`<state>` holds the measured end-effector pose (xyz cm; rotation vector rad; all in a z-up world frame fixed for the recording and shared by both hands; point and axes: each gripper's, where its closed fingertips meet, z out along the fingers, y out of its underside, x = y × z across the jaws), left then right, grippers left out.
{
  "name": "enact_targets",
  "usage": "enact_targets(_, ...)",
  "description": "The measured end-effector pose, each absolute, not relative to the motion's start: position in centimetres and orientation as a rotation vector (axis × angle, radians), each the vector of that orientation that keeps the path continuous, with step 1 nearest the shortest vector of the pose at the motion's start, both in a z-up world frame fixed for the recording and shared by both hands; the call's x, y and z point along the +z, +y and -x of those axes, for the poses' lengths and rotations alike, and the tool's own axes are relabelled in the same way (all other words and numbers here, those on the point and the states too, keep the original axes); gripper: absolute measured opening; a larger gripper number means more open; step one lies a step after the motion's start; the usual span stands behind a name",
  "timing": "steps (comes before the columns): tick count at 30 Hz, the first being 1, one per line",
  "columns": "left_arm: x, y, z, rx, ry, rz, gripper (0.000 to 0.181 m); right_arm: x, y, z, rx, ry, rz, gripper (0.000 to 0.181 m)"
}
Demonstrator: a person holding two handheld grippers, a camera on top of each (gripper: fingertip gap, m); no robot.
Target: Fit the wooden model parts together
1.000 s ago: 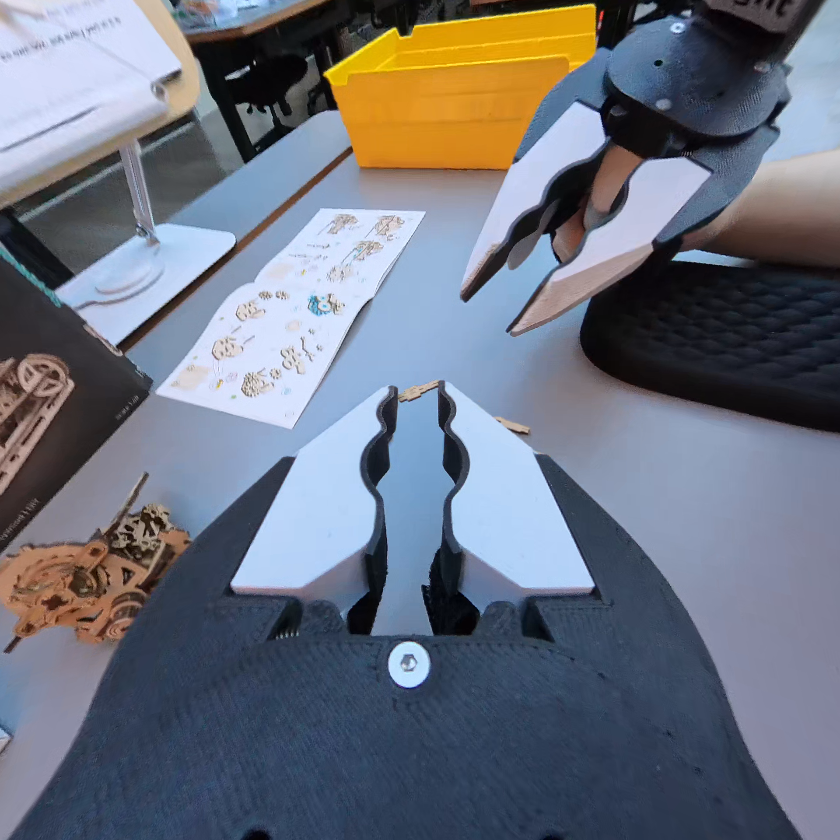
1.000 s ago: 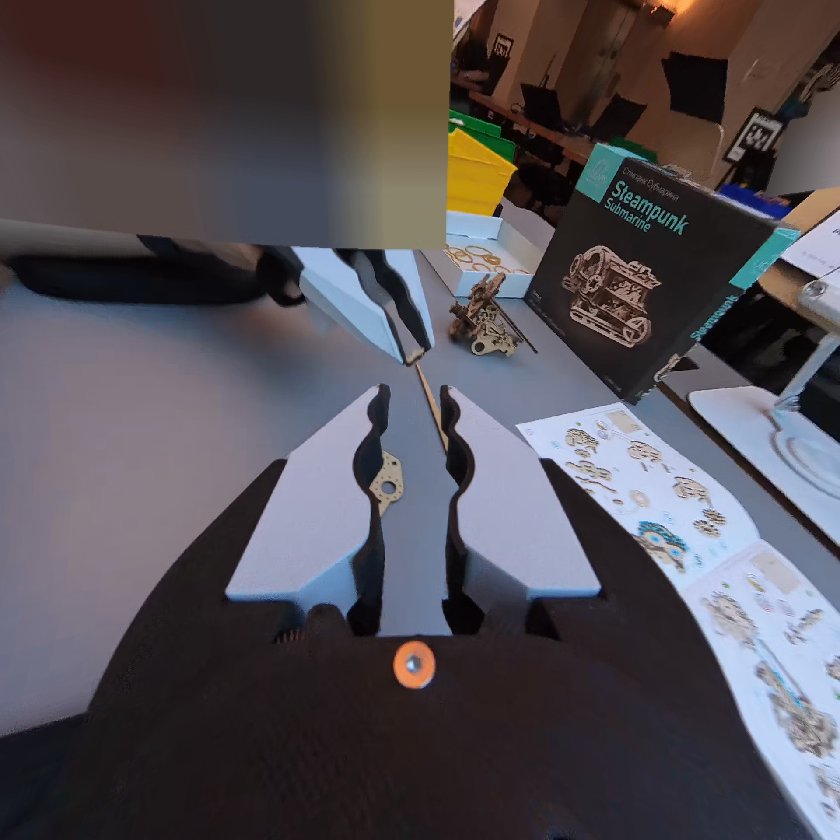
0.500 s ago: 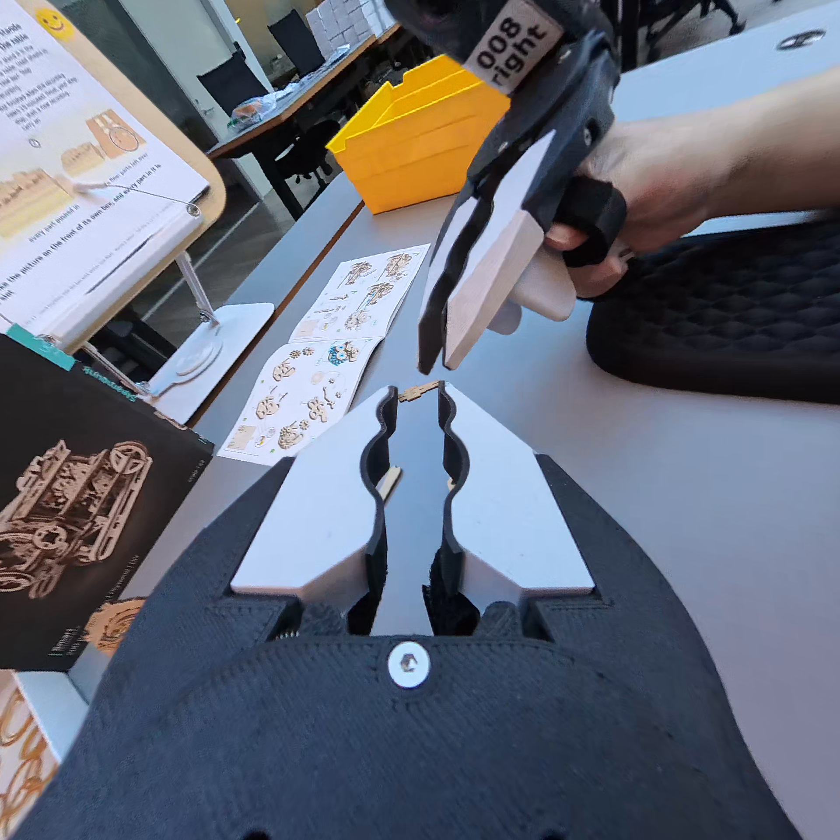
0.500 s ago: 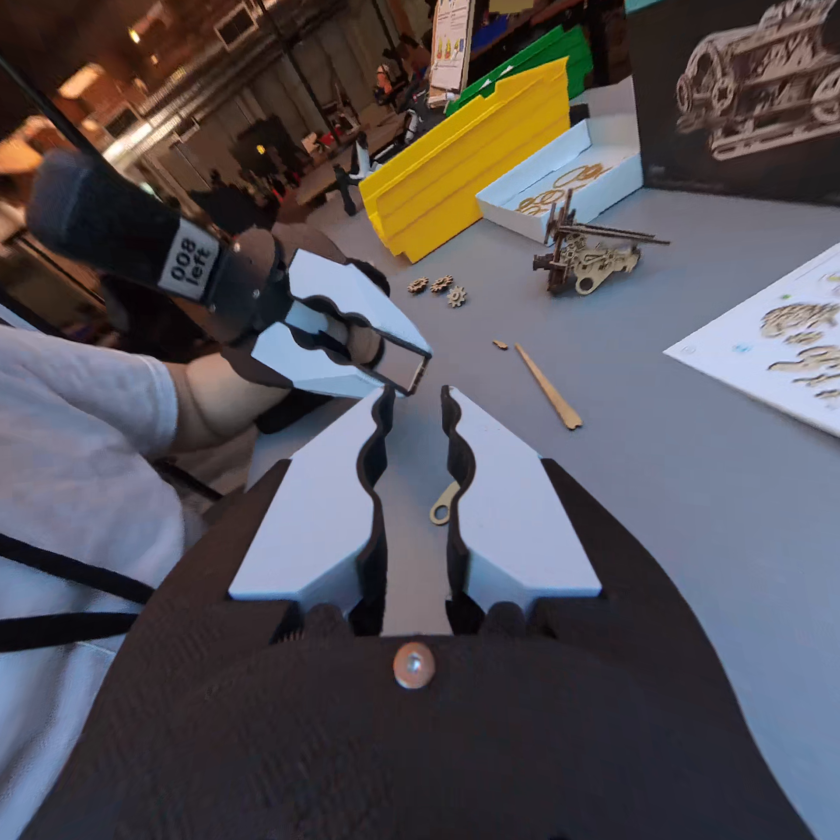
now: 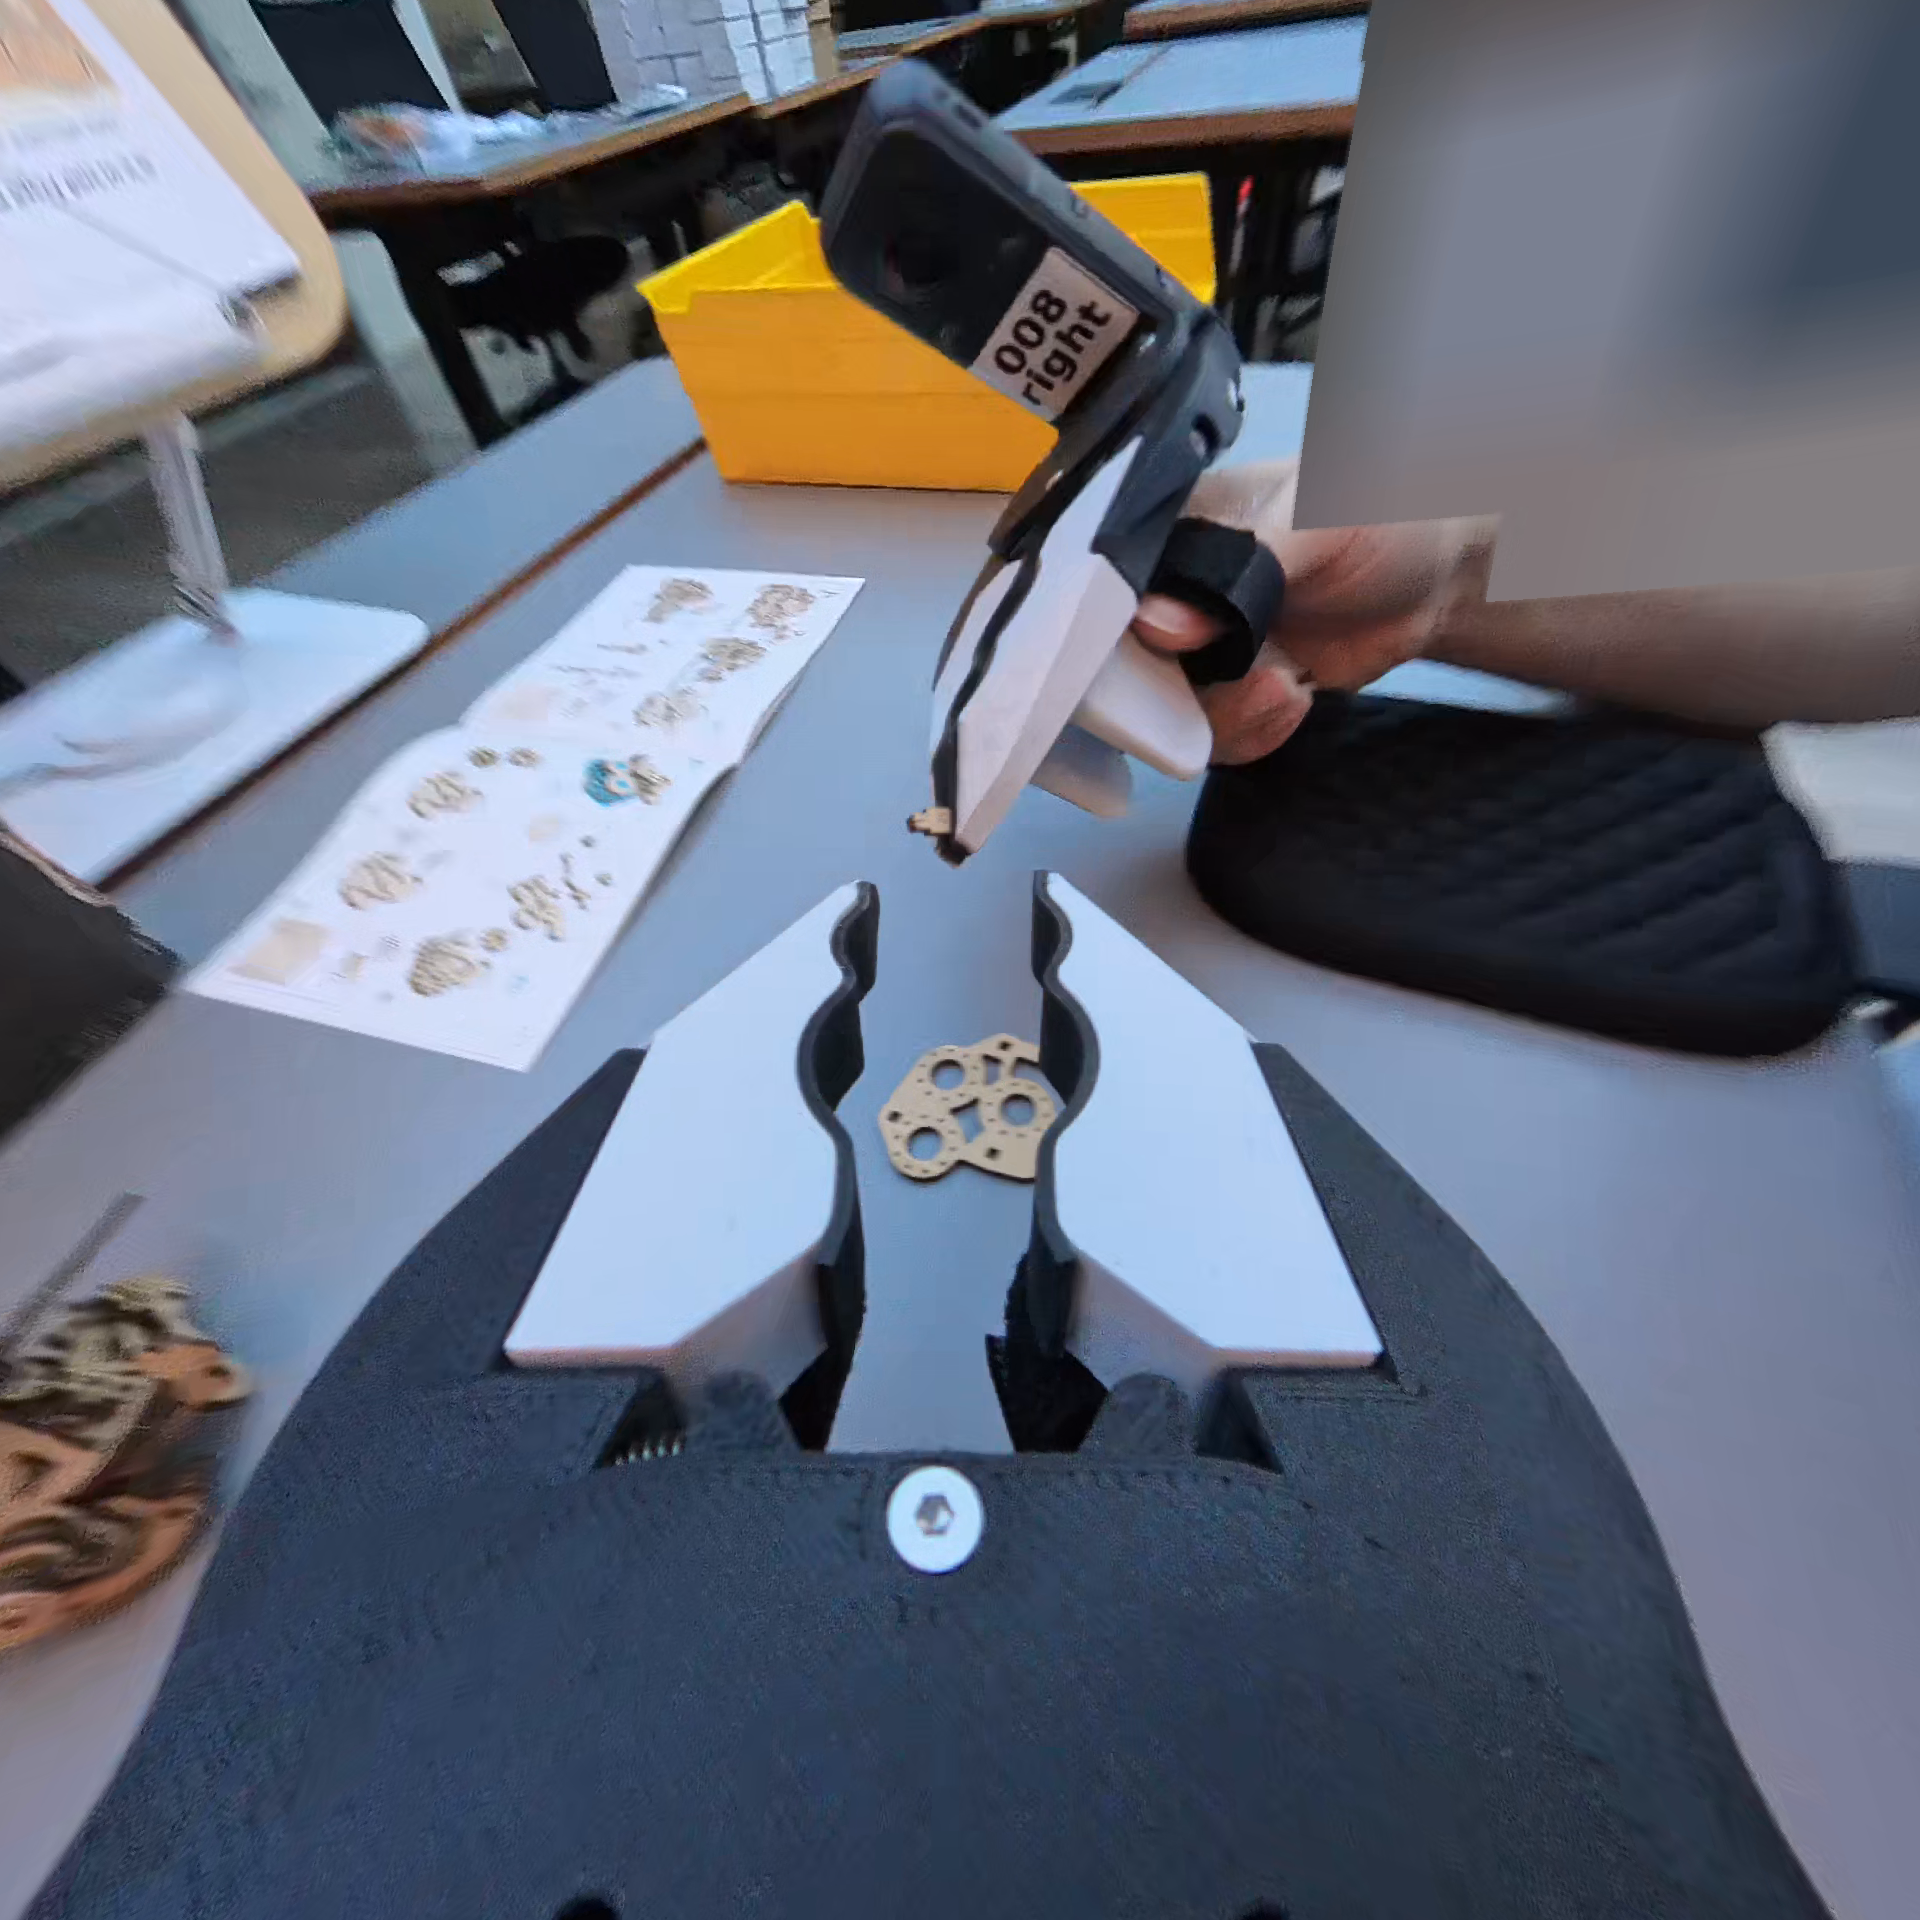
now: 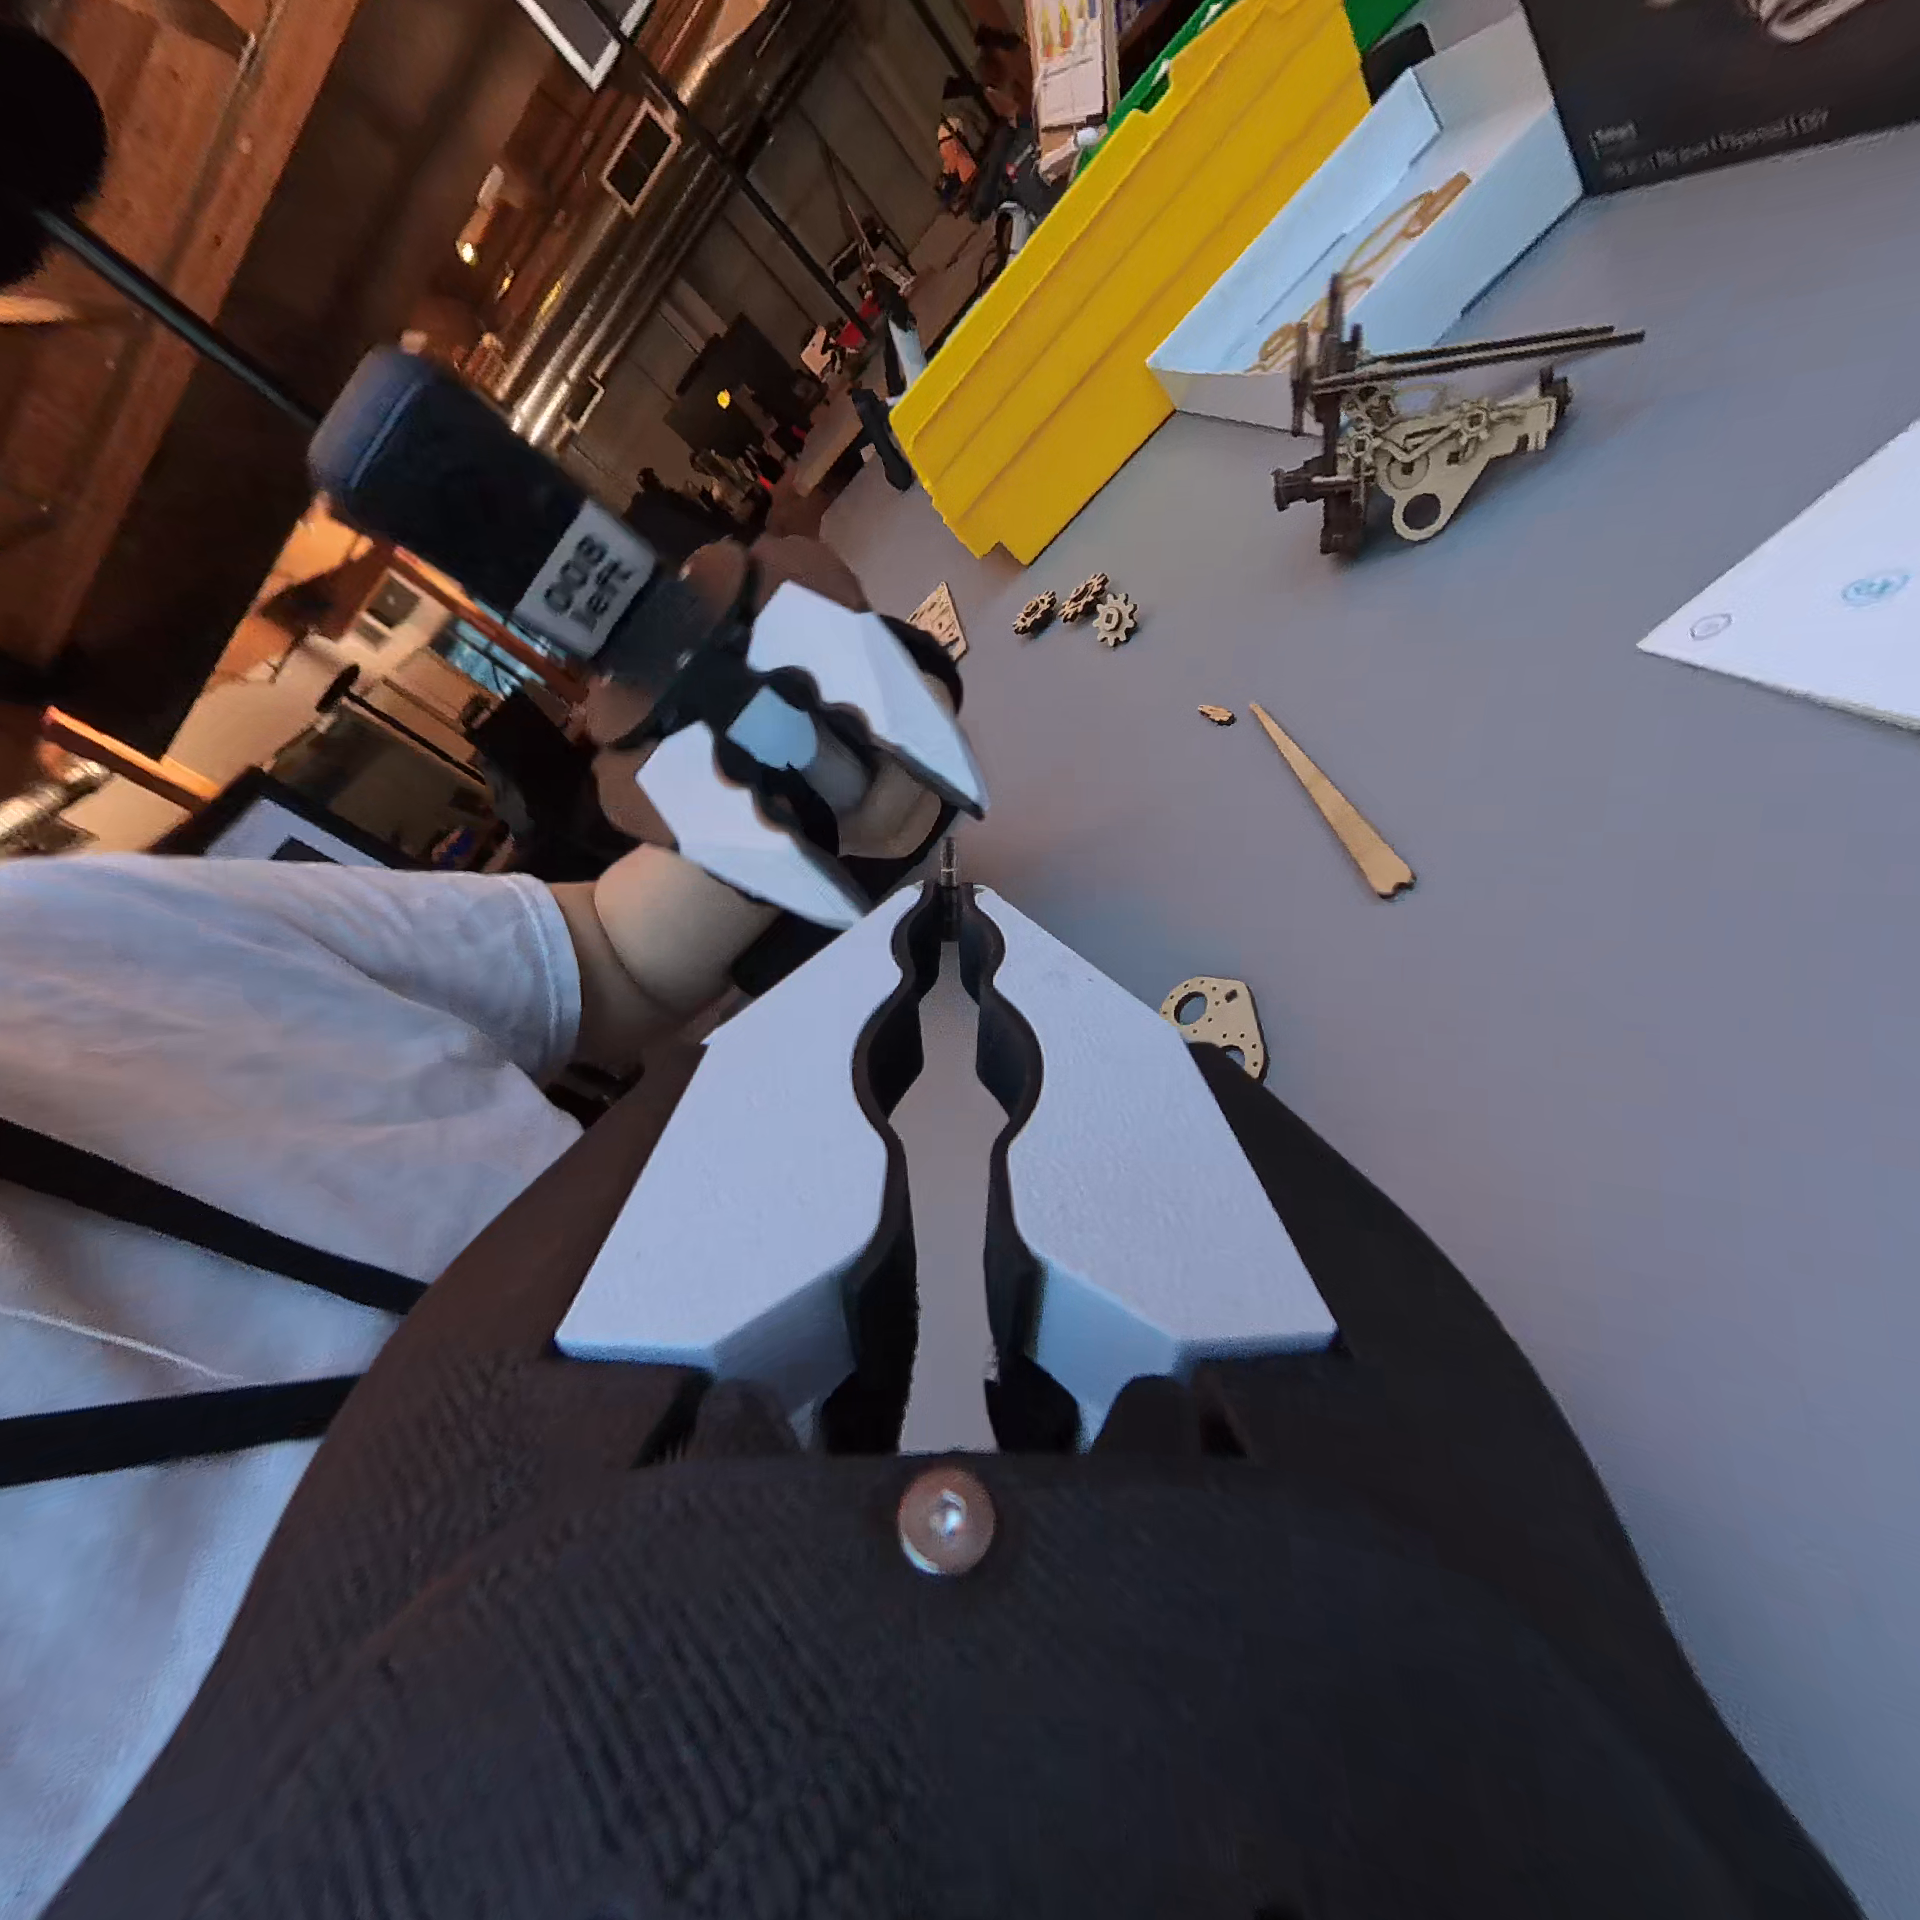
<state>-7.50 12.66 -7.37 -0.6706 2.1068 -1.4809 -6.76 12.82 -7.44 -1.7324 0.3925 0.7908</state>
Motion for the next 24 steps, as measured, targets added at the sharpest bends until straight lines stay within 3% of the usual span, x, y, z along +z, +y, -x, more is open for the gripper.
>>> enact_targets(6, -6.0, 12.3, 8.1, -2.019, 2.182, 1.001, 0.017, -7.6, 12.4, 8.3, 0.640, 0.198, 1.858, 0.001)
enact_targets(24, -7.5, 11.1, 9.1, -2.002, 2.318, 0.967, 0.001, -8.4, 12.3, 9.4, 0.584, 0.086, 1.912, 0.002)
